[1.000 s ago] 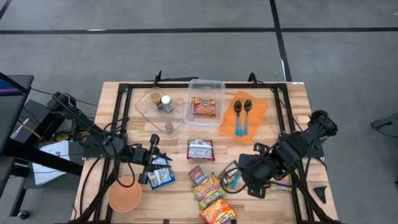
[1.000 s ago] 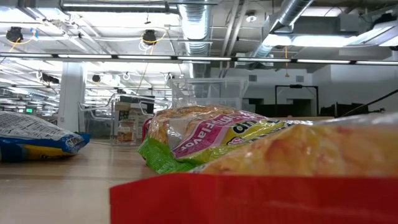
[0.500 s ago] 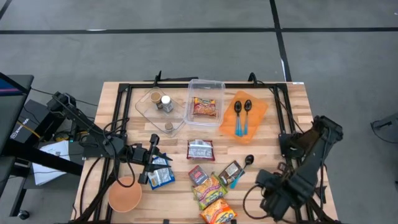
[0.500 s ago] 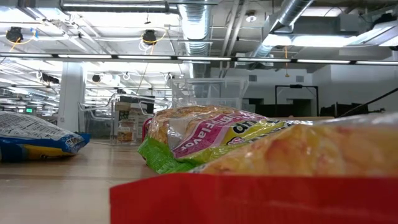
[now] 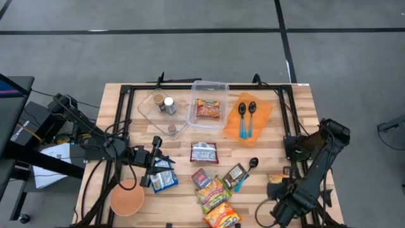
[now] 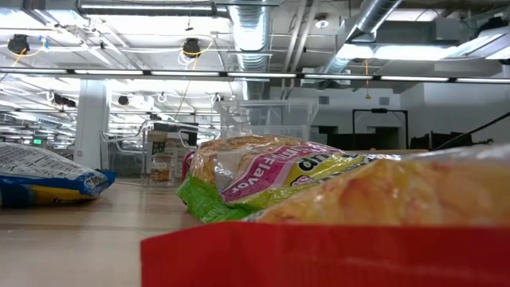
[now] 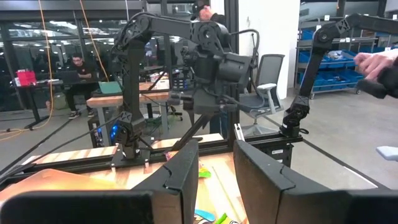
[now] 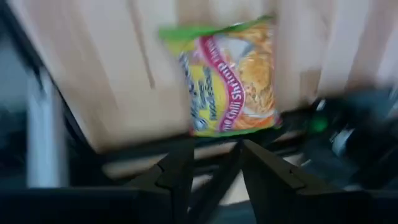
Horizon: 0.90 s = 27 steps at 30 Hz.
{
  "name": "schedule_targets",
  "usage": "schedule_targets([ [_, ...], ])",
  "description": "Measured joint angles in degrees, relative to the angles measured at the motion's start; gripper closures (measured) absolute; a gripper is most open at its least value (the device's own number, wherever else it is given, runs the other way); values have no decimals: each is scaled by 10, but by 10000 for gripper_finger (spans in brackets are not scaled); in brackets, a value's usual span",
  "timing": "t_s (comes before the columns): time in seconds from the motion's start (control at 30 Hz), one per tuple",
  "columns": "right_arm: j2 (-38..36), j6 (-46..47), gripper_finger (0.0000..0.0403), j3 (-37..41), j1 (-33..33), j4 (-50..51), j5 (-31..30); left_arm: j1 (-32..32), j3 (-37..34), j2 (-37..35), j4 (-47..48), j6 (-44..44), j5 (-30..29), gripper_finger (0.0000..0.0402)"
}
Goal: Pick & Place Food Item
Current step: Put the green noodle pack into the white bin
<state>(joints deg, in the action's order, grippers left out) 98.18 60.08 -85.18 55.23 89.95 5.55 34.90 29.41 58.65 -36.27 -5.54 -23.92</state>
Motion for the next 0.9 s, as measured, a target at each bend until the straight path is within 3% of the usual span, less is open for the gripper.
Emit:
schedule_targets([
  [0.2, 0, -333, 295, 33, 8, -31, 21, 0, 0, 0, 1, 0, 0, 307],
  [0.37, 0, -486, 305, 61, 7, -47, 21, 0, 0, 0, 2, -1, 0, 307],
  [0.6, 52, -586, 306, 103, 1, -95, 19, 0, 0, 0, 3, -1, 0, 307],
  [0.9, 158, -588, 306, 105, 3, -31, 14, 0, 0, 0, 3, -2, 0, 307],
])
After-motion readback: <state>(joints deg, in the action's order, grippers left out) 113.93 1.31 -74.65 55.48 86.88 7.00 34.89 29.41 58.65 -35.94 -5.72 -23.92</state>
